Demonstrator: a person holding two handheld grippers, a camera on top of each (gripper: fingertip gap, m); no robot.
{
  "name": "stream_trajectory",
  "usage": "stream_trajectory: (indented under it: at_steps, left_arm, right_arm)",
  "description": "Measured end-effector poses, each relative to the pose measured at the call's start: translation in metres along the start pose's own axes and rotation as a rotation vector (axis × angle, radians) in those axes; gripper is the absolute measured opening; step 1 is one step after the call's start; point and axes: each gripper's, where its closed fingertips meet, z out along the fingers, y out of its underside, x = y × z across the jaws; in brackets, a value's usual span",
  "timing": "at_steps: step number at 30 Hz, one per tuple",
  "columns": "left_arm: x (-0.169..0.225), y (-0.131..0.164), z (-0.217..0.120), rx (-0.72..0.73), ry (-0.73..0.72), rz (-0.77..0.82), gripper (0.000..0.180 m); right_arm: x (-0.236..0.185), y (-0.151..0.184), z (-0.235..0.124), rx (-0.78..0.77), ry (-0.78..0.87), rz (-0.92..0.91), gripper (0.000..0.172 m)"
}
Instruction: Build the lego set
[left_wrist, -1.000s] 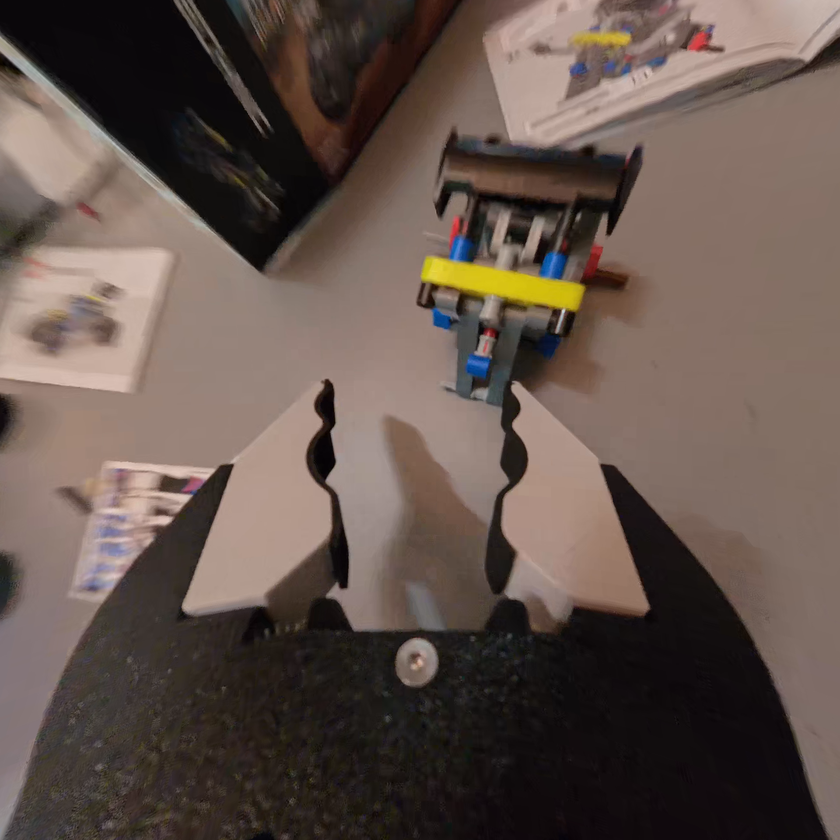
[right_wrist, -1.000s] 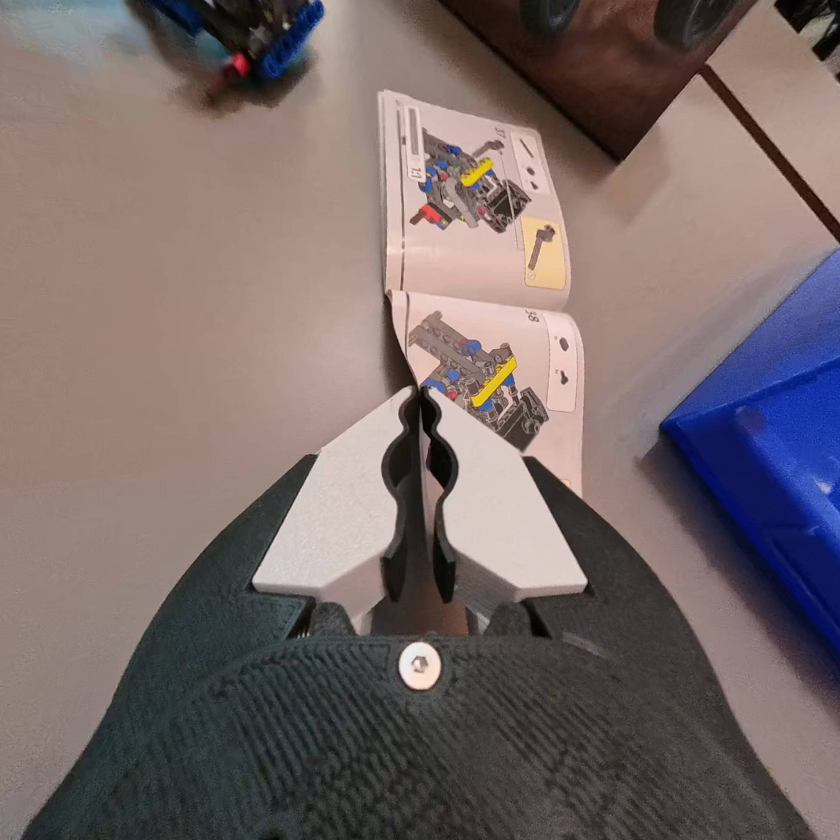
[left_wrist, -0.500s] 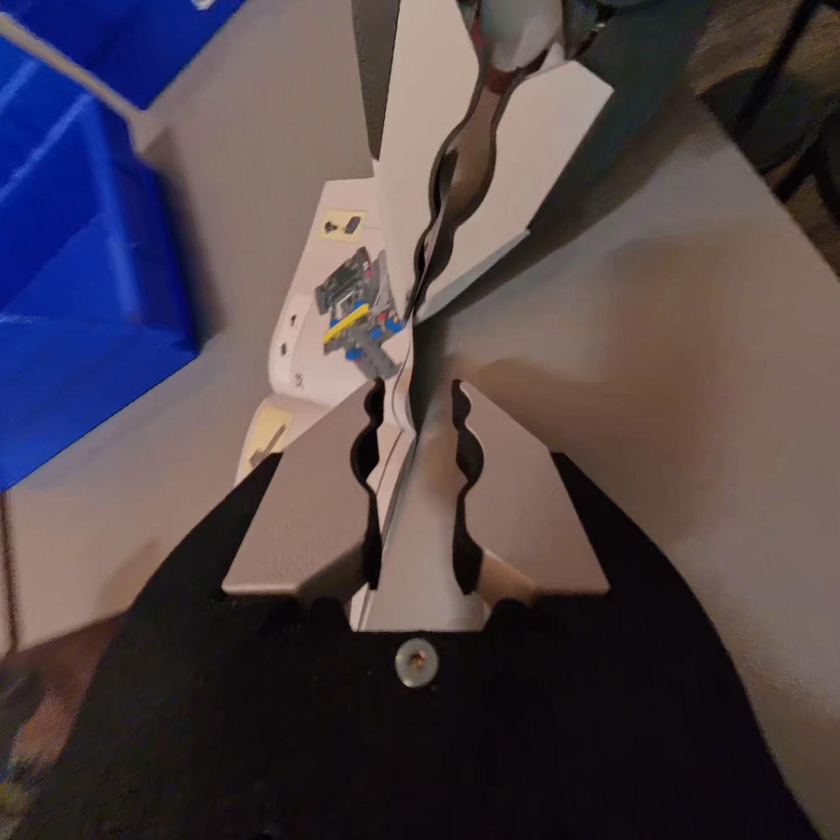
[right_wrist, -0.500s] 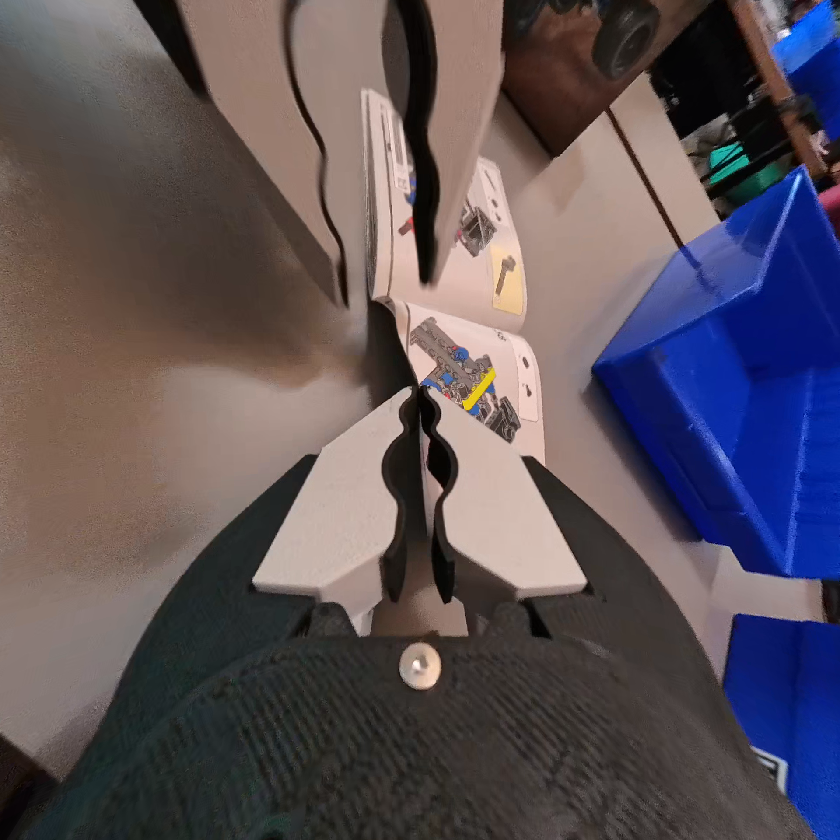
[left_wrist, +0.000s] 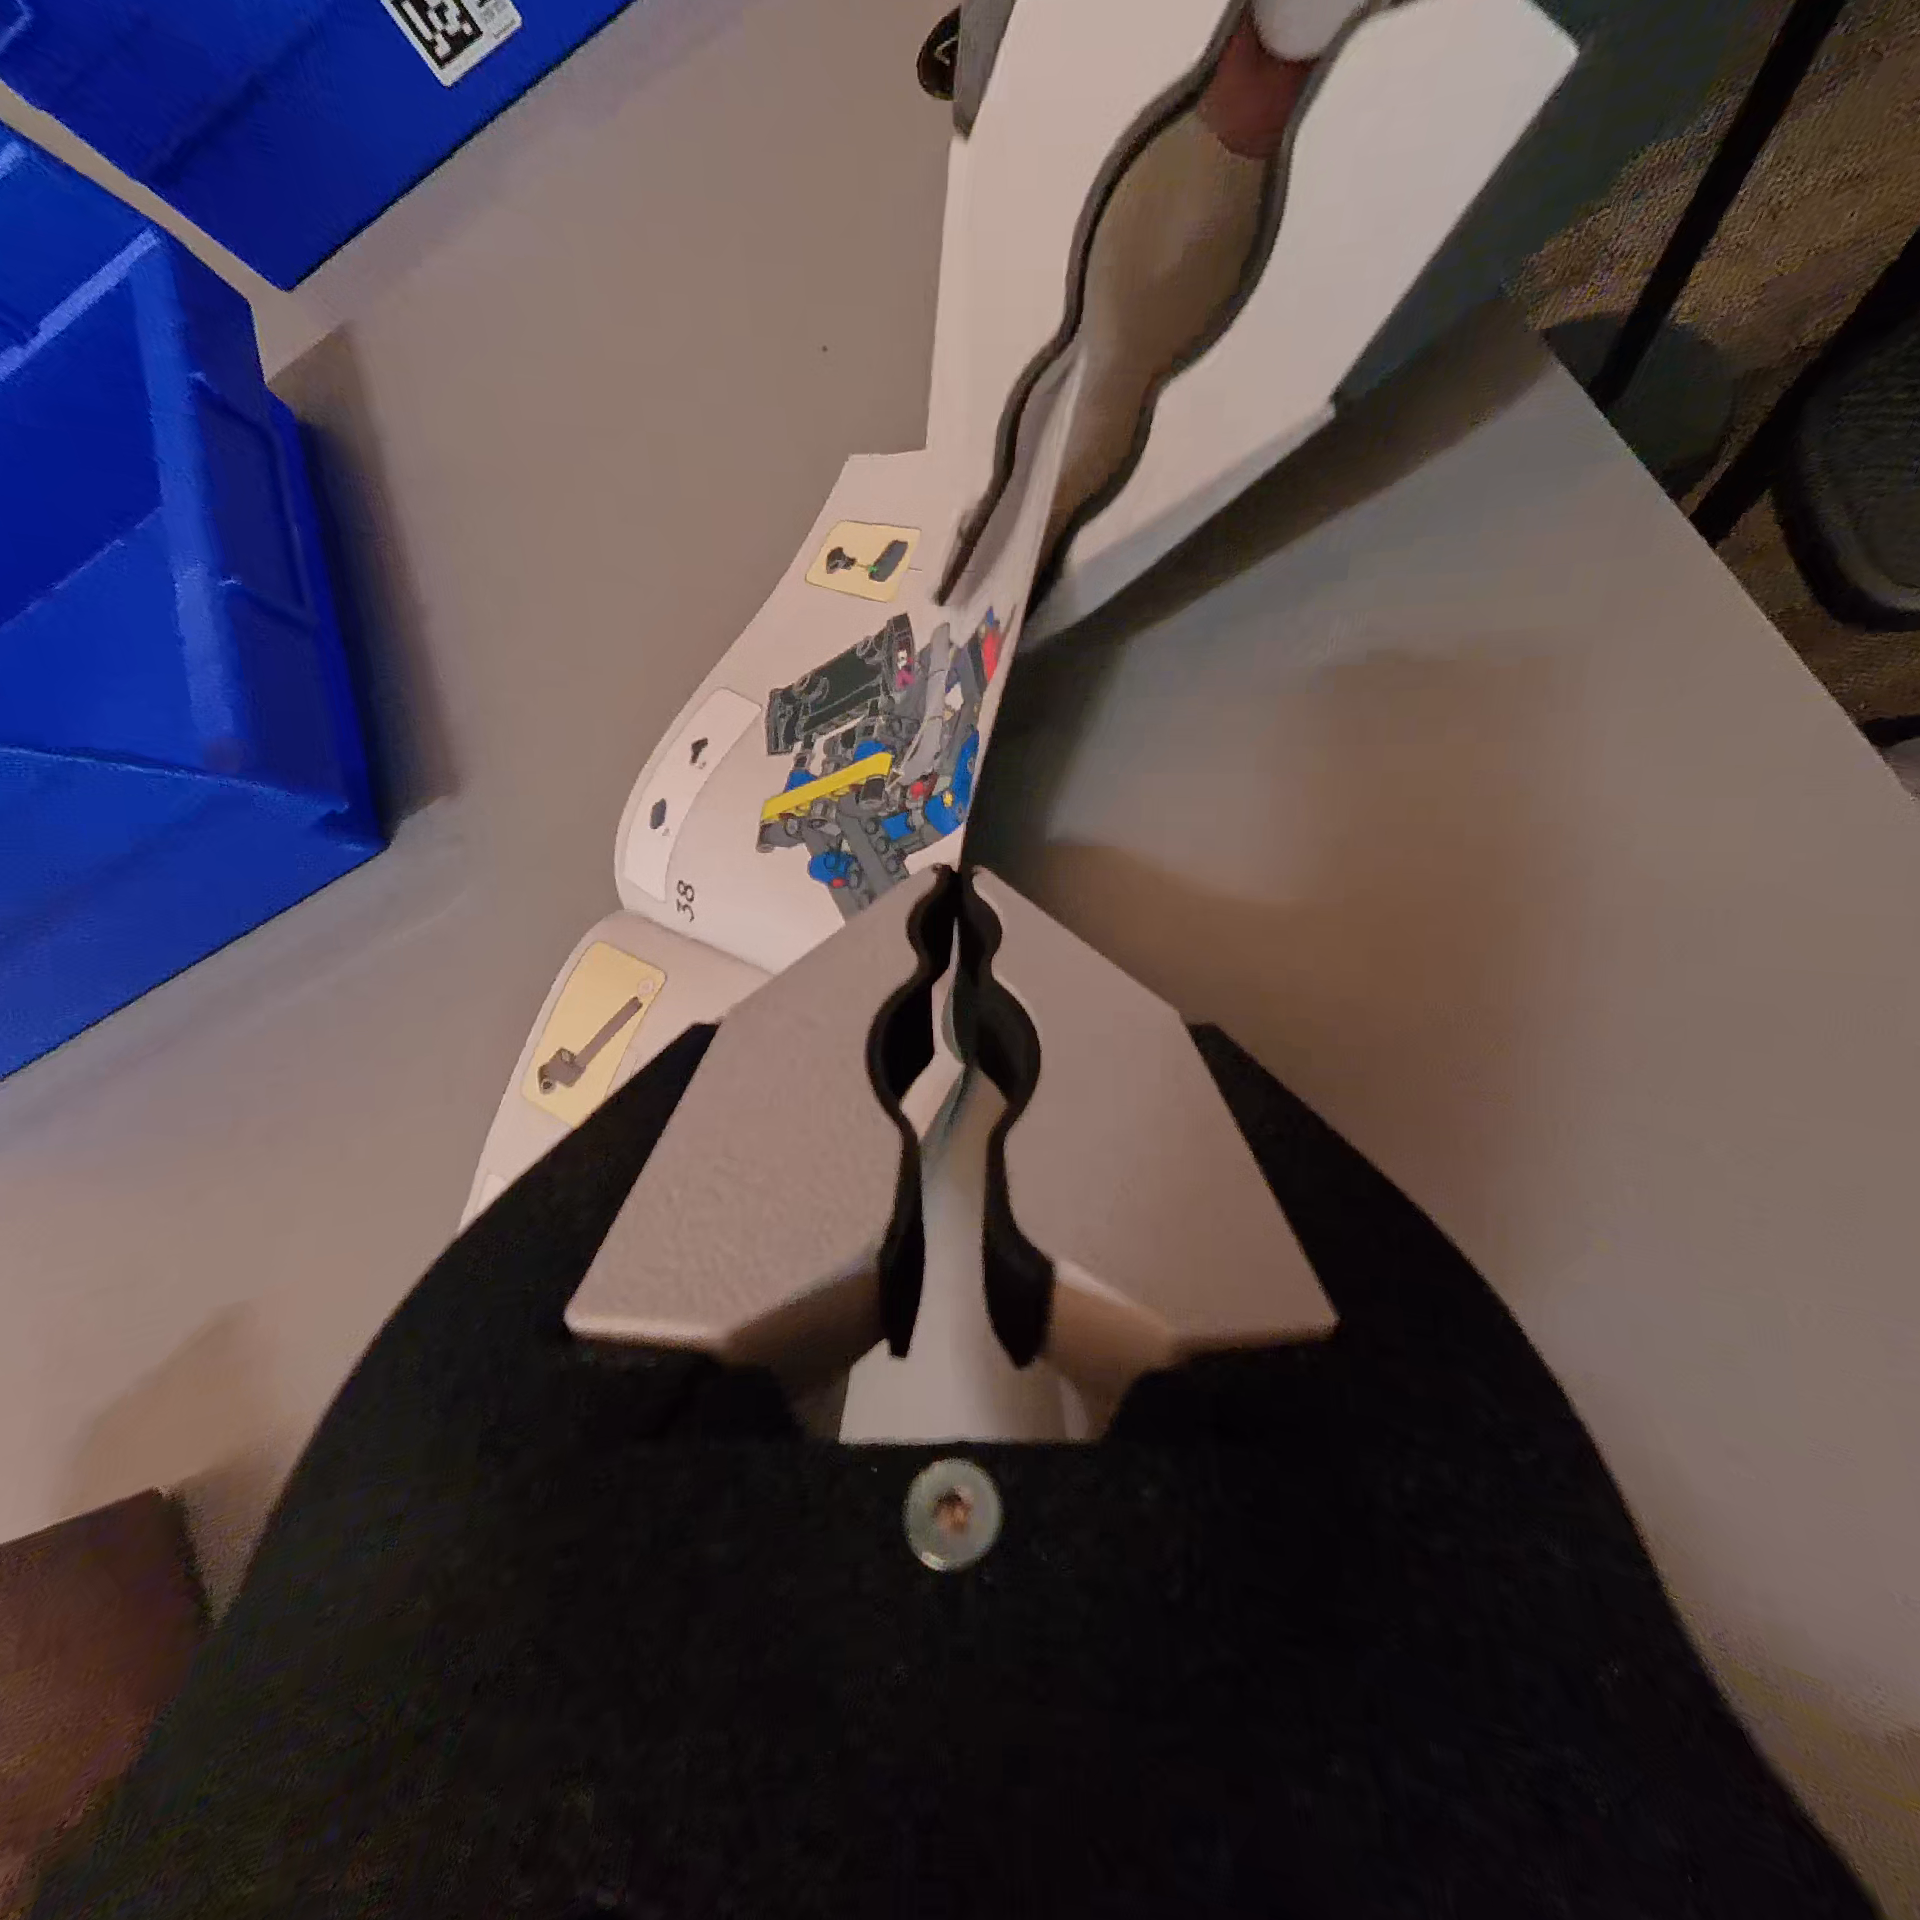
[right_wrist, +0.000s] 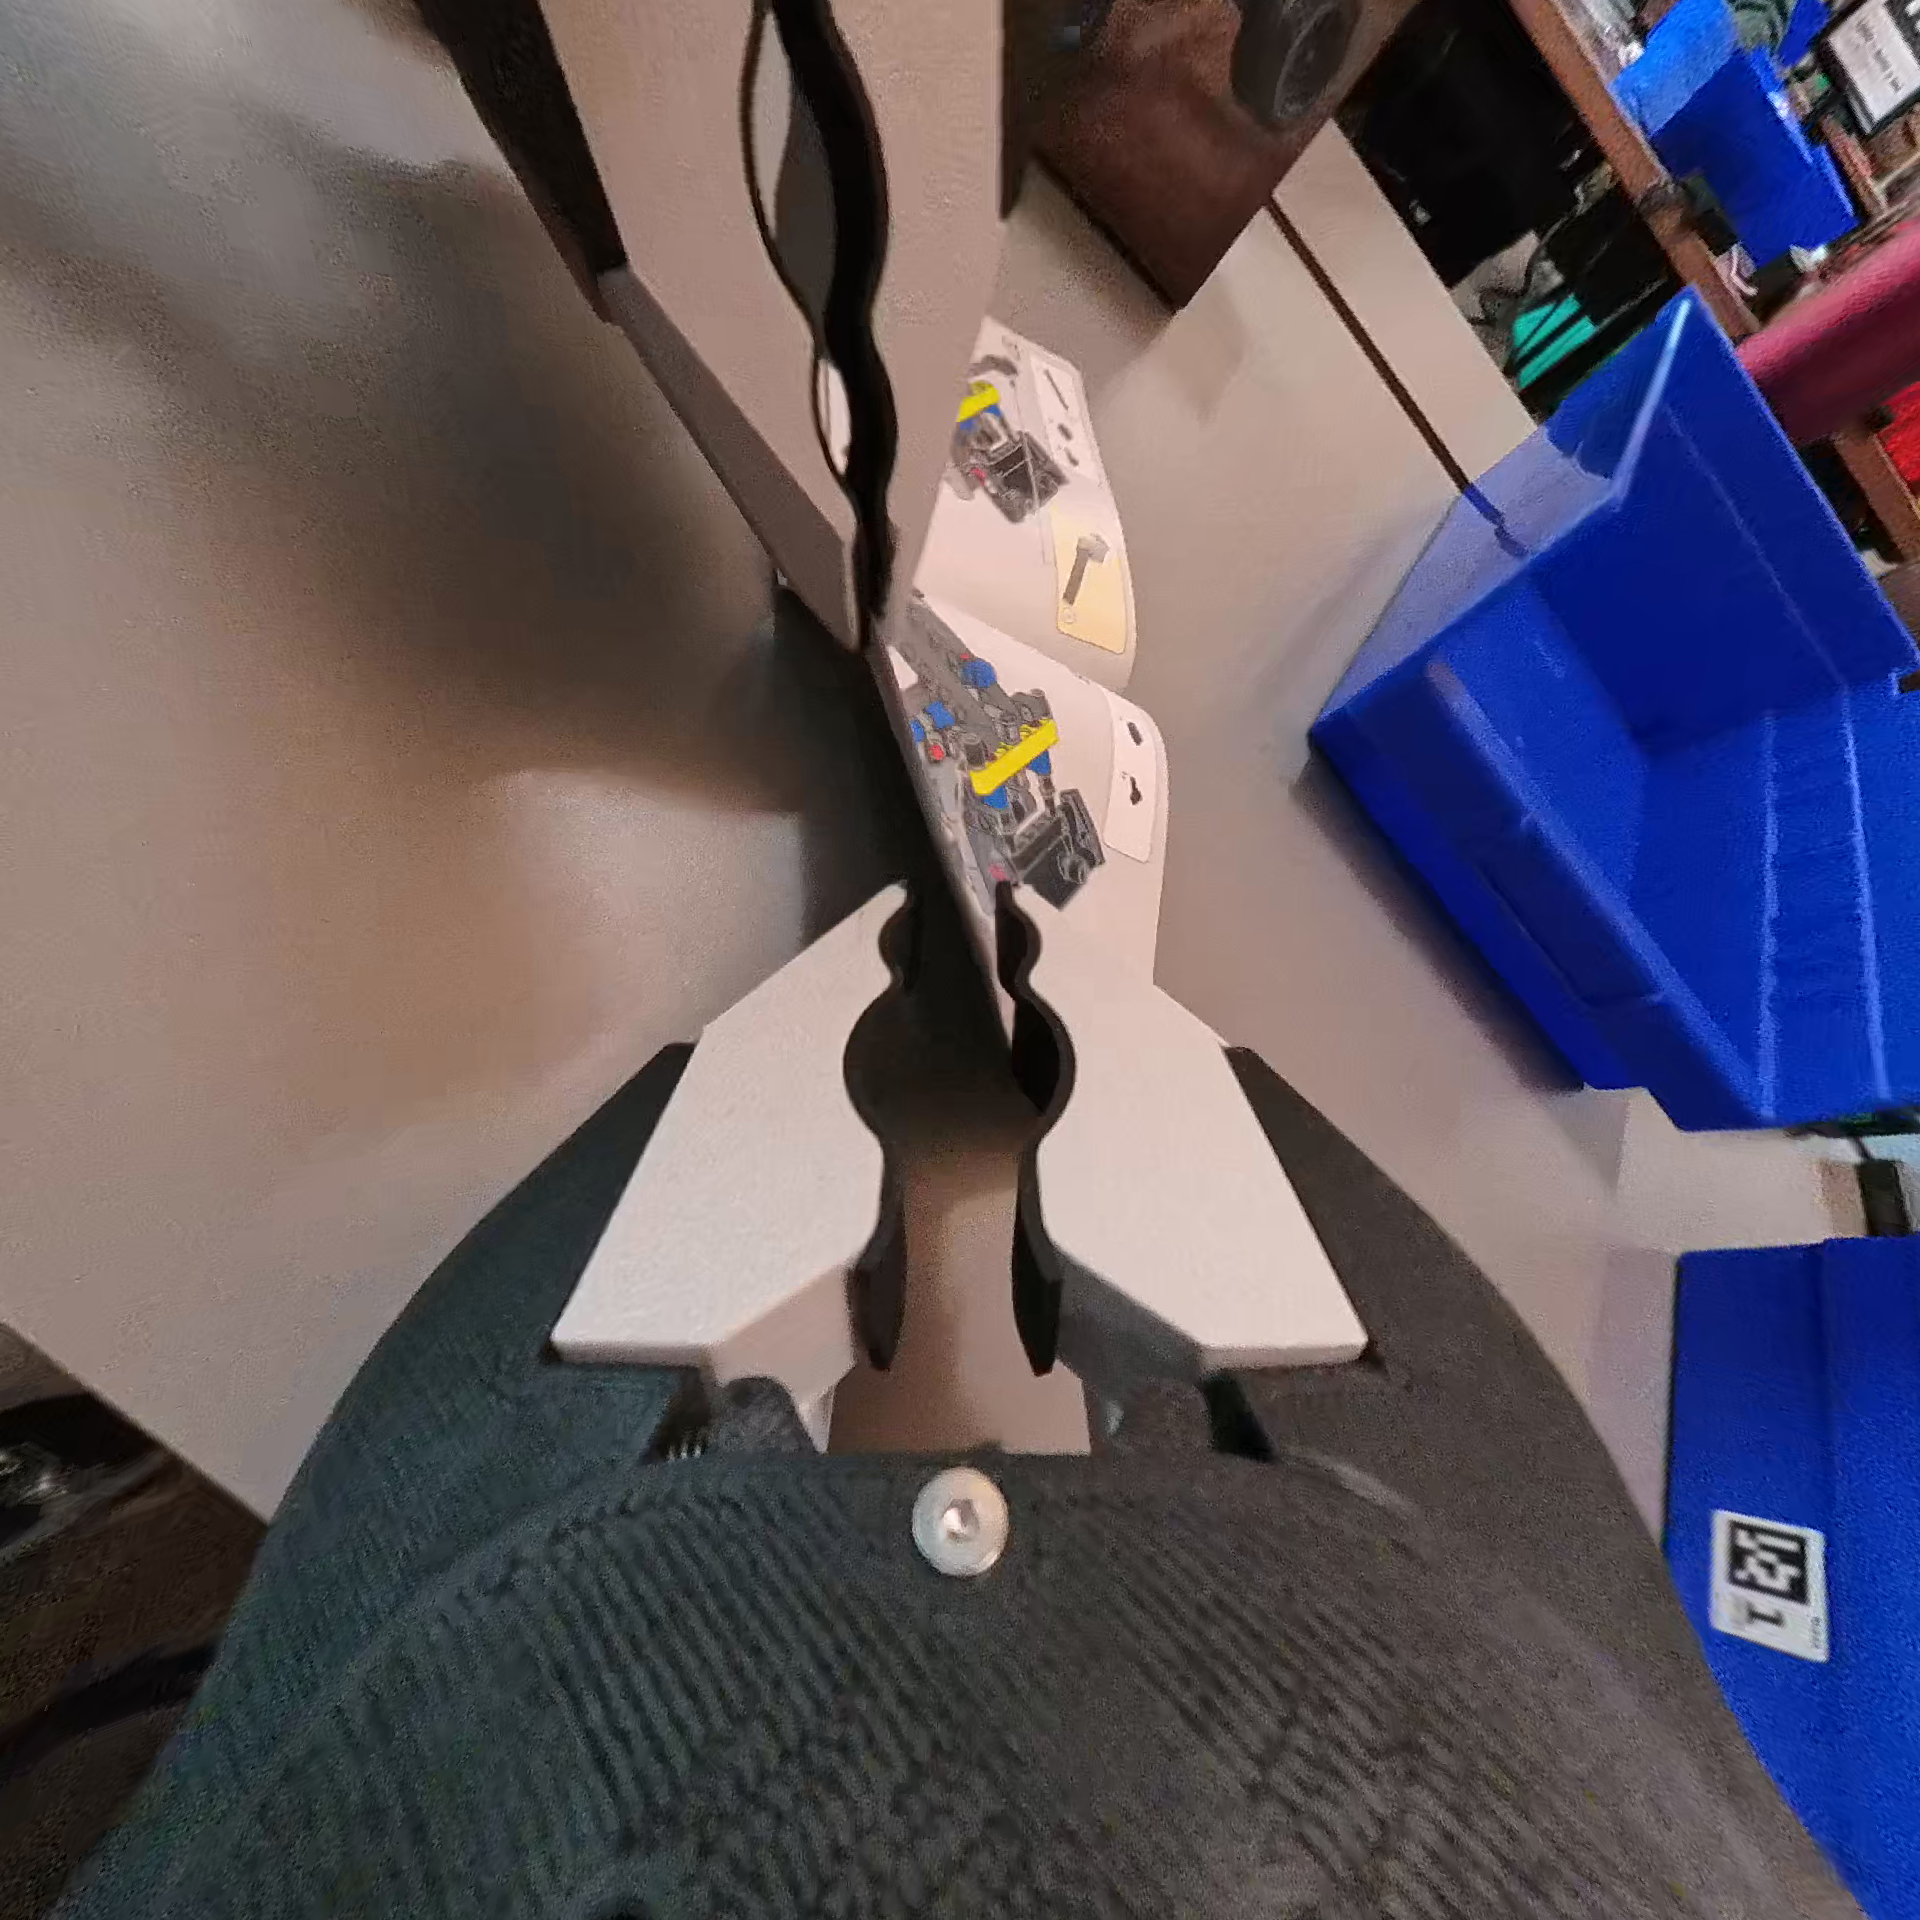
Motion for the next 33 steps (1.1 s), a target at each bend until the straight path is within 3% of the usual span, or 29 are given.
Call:
stream_trajectory:
  at_steps: [2, 7, 10, 13, 19, 24, 33]
  left_arm:
    - [0.002, 0.002, -0.001, 0.001, 0.0, 0.012, 0.0]
    - [0.01, 0.001, 0.0, -0.002, 0.033, 0.051, 0.002]
    - [0.011, -0.021, -0.001, 0.064, 0.028, 0.035, 0.014]
    - [0.01, -0.031, 0.004, 0.06, -0.004, 0.092, 0.0]
    - [0.008, -0.032, 0.001, 0.07, -0.056, 0.125, 0.0]
    - [0.004, -0.029, -0.003, 0.082, -0.083, 0.086, 0.0]
    - [-0.002, -0.032, -0.005, 0.136, -0.081, -0.033, 0.0]
  right_arm:
    - [0.004, 0.004, -0.007, 0.004, 0.016, 0.019, 0.0]
    - [0.007, 0.007, -0.011, 0.016, 0.092, -0.044, 0.0]
    - [0.006, 0.001, -0.01, 0.021, 0.178, -0.182, 0.0]
    - [0.011, -0.005, -0.01, 0.03, 0.232, -0.213, 0.0]
    - [0.024, 0.007, -0.018, -0.015, 0.322, -0.203, 0.005]
    - [0.021, -0.021, -0.035, 0.176, 0.377, -0.153, 0.005]
    - [0.02, -0.02, -0.035, 0.121, 0.429, -0.23, 0.0]
